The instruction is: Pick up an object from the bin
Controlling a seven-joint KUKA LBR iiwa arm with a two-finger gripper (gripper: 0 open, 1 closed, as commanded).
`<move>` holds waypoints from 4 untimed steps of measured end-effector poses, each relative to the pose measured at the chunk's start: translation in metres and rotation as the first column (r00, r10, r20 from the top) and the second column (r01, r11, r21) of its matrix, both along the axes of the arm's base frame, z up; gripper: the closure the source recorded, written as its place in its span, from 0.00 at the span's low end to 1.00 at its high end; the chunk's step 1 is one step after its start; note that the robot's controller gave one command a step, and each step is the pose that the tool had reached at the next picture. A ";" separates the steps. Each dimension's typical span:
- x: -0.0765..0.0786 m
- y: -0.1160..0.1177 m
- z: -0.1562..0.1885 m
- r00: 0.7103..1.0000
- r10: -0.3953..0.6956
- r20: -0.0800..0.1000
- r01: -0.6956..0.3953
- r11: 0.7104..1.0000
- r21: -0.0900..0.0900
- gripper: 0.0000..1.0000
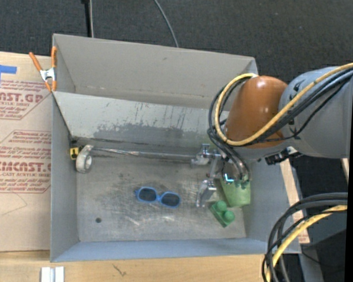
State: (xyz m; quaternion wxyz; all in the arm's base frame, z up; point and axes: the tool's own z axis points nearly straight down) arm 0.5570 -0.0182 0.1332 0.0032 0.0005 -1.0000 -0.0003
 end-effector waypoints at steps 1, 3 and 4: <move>-0.005 0.086 -0.060 0.992 0.126 0.014 -0.126 0.992 -0.002 0.00; -0.018 0.086 -0.031 1.000 -0.001 0.006 0.001 1.000 0.000 0.00; -0.028 0.090 -0.060 0.996 -0.088 0.019 0.088 0.996 0.003 0.00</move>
Offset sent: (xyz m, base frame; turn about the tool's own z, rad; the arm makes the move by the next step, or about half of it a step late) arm -0.0080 0.0850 -0.0632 -0.1222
